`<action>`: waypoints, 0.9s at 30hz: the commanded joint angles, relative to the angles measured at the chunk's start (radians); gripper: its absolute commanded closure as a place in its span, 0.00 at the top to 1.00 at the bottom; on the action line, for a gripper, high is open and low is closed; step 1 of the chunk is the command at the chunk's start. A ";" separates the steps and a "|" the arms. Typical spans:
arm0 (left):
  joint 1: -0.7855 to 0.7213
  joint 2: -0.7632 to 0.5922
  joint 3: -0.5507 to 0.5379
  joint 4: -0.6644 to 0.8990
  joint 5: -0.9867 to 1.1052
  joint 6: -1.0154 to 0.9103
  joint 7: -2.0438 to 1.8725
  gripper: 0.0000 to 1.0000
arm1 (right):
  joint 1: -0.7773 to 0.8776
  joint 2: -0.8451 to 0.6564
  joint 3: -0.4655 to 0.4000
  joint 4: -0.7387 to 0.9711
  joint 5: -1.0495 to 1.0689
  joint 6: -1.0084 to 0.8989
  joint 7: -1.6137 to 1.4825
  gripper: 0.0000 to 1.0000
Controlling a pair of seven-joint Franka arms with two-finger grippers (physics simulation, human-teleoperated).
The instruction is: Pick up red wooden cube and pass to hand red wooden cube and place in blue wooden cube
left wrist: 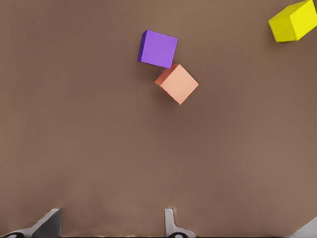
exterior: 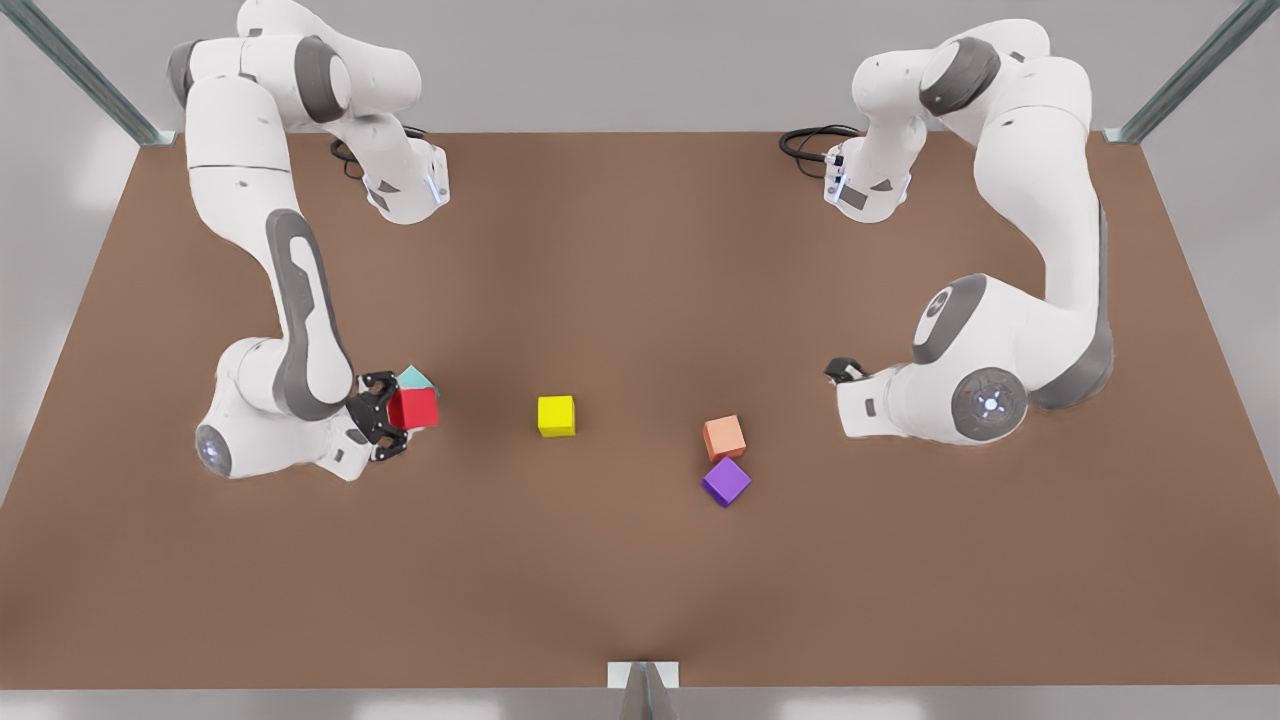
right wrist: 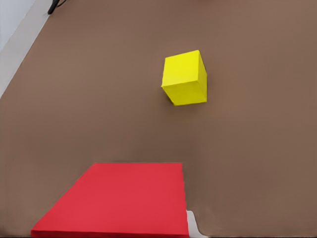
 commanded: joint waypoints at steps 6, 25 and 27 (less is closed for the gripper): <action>-0.043 -0.276 0.311 -0.285 -0.073 0.090 0.000 1.00 | 0.046 -0.177 0.001 -0.293 -0.421 0.457 0.624 0.42; -0.029 -0.270 0.307 -0.265 -0.099 0.052 0.000 1.00 | 0.108 -0.215 0.013 -0.482 -0.418 0.541 0.751 0.43; -0.029 -0.270 0.307 -0.265 -0.099 0.052 0.002 1.00 | 0.108 -0.215 0.013 -0.488 -0.418 0.543 0.751 0.43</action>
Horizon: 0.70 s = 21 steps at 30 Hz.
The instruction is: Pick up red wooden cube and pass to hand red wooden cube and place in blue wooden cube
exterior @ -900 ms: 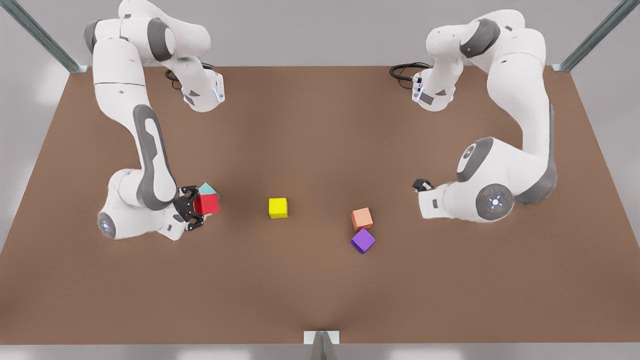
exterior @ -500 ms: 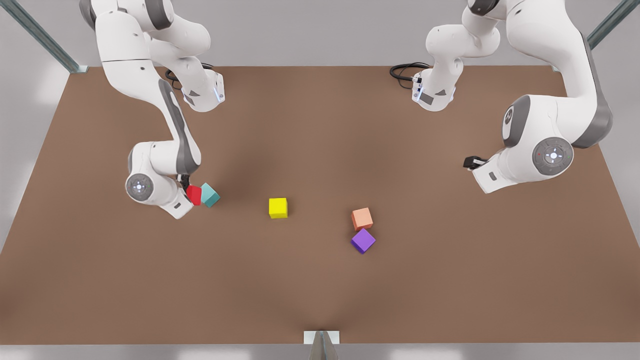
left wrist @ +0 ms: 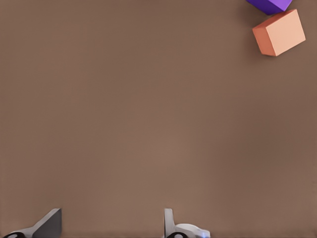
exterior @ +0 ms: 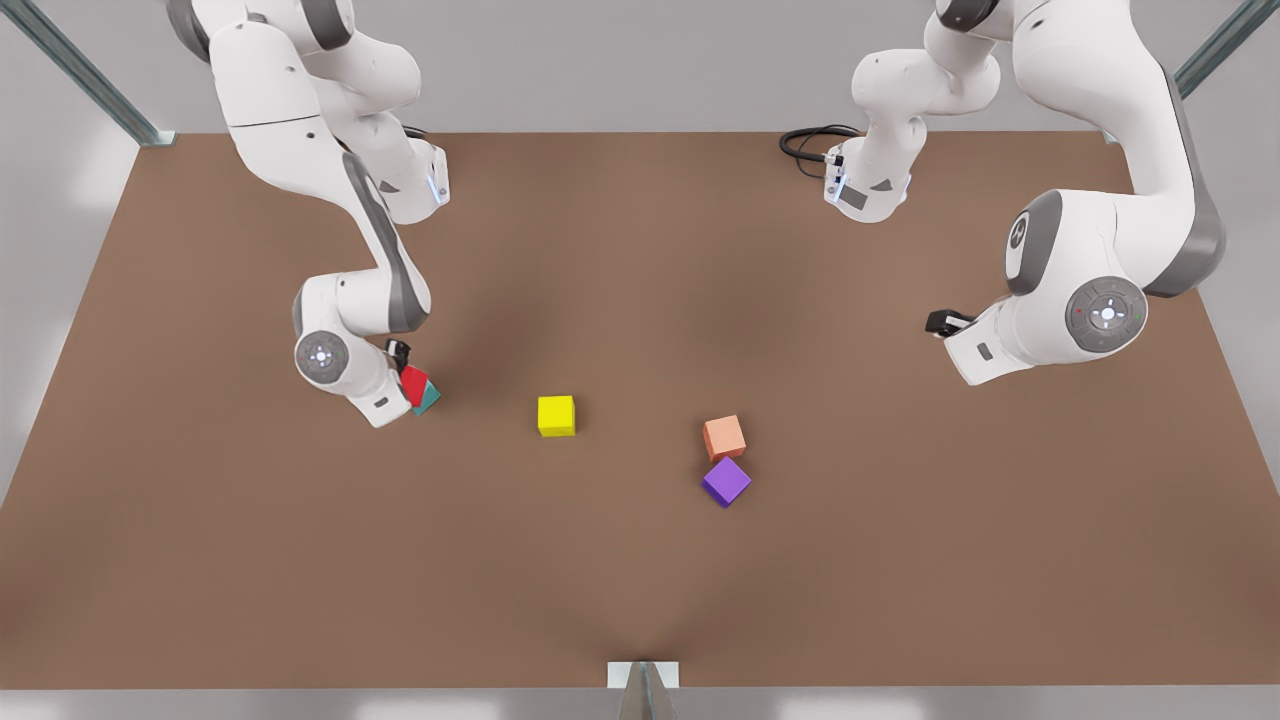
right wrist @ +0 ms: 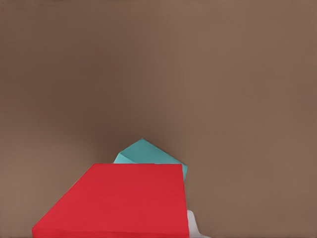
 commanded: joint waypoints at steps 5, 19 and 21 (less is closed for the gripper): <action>0.000 -0.001 0.000 -0.001 0.000 -0.007 0.004 1.00 | 0.000 0.001 0.000 -0.016 -0.007 0.025 0.211 0.48; 0.000 -0.001 0.000 -0.001 0.000 -0.027 -0.001 1.00 | -0.006 -0.028 0.002 -0.002 -0.004 -0.048 0.200 1.00; 0.000 0.002 0.000 -0.001 0.000 -0.027 -0.001 1.00 | -0.006 -0.048 0.002 0.019 0.027 -0.125 0.199 1.00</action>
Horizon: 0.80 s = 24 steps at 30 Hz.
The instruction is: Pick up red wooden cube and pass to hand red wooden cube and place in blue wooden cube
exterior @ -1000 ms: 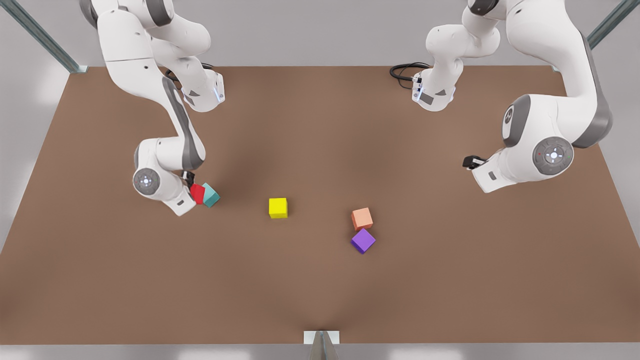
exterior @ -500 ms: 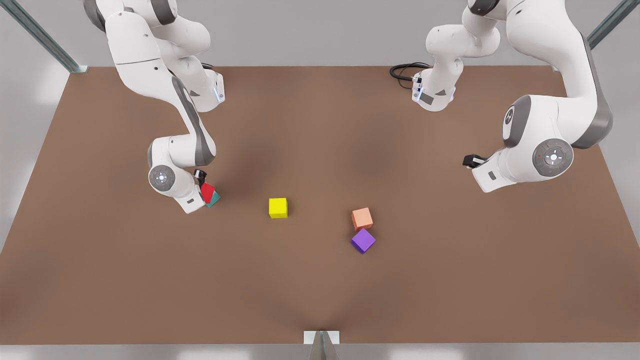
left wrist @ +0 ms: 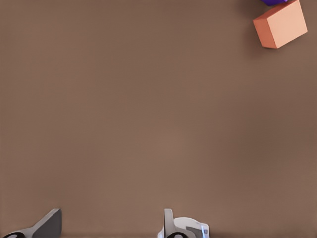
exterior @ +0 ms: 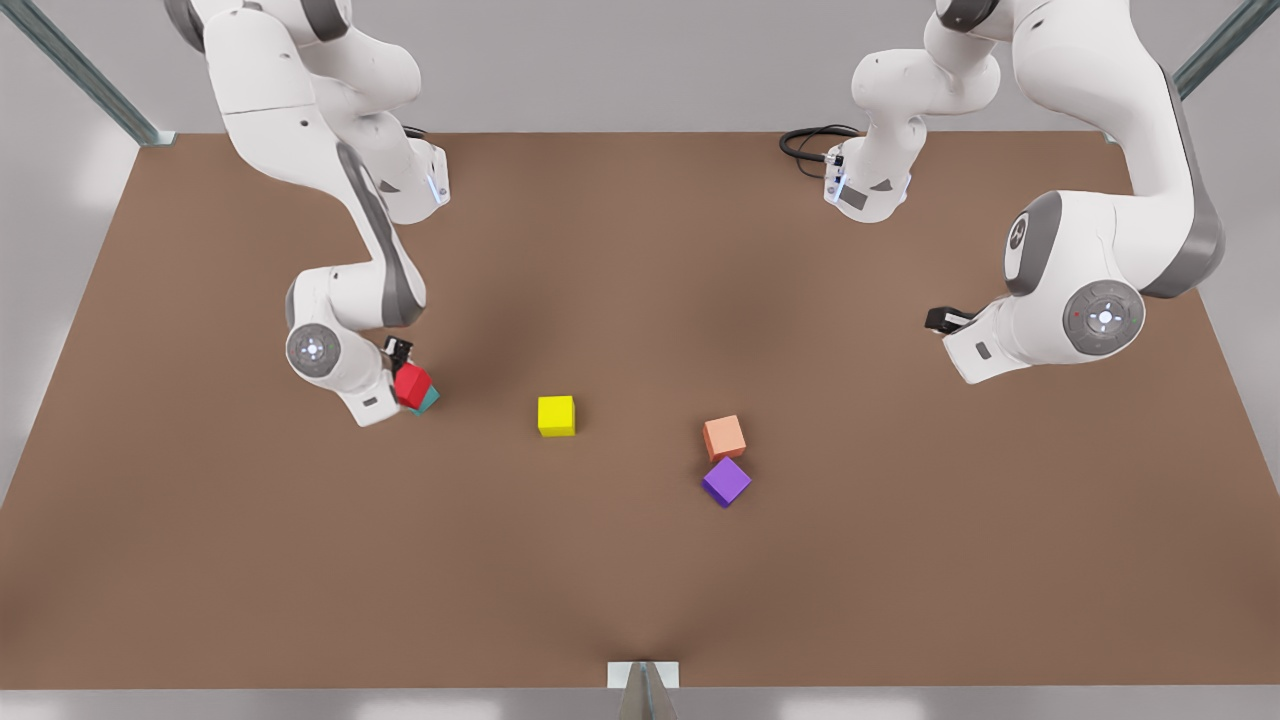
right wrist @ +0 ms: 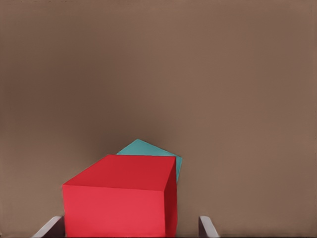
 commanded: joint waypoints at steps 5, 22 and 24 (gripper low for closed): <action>0.000 0.000 0.000 0.000 0.000 -0.003 -0.001 1.00 | -0.002 -0.045 -0.002 0.114 0.083 -0.324 0.083 1.00; 0.000 0.001 0.000 0.000 0.000 -0.017 -0.001 1.00 | -0.176 -0.166 0.043 0.674 -0.049 -0.833 1.086 1.00; 0.000 0.003 0.000 0.000 0.000 -0.017 -0.001 1.00 | -0.176 -0.215 0.046 0.614 -0.048 -0.827 1.123 1.00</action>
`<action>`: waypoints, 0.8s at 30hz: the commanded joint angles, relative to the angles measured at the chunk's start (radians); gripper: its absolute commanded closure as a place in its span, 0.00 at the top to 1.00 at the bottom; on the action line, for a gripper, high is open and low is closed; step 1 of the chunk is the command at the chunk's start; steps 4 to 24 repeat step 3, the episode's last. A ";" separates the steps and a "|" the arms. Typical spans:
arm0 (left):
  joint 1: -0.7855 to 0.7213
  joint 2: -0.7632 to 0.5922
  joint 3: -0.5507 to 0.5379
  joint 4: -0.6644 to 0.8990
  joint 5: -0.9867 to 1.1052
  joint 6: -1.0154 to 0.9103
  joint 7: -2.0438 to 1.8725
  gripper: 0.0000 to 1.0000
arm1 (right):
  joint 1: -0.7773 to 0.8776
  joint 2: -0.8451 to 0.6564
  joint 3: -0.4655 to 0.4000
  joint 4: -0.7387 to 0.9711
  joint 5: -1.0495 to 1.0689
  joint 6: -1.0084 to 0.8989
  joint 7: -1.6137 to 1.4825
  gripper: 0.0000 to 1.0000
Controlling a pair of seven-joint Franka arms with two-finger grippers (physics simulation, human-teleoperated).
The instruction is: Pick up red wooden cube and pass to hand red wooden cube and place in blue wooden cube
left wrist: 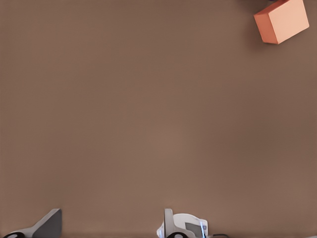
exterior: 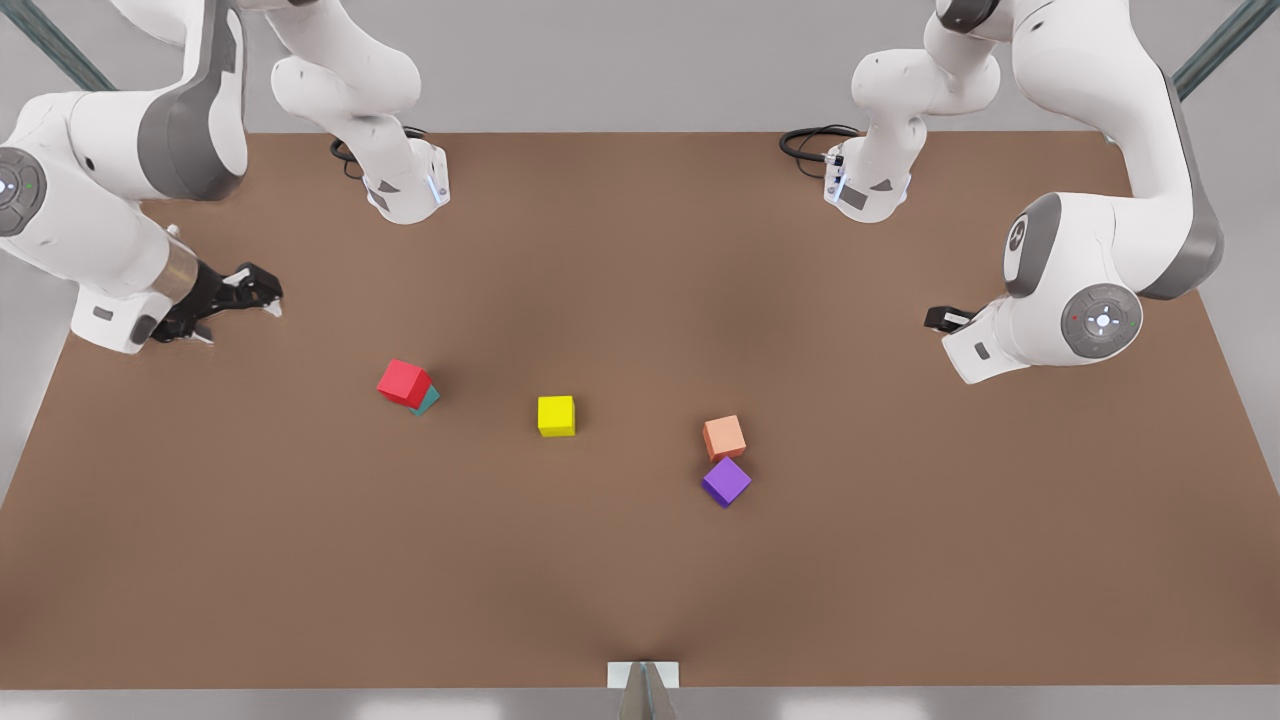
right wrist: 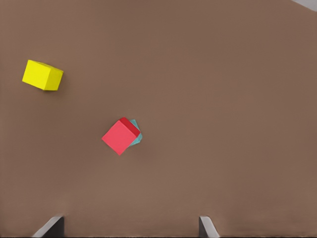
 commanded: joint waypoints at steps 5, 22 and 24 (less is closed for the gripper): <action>0.000 0.002 0.000 0.000 0.000 -0.004 0.000 1.00 | 0.003 -0.023 0.009 -0.037 -0.007 -0.075 0.443 1.00; 0.000 0.002 0.000 0.000 0.000 -0.004 0.000 1.00 | 0.003 -0.023 0.009 -0.037 -0.007 -0.075 0.443 1.00; 0.000 0.002 0.000 0.000 0.000 -0.004 0.000 1.00 | 0.003 -0.023 0.009 -0.037 -0.007 -0.075 0.443 1.00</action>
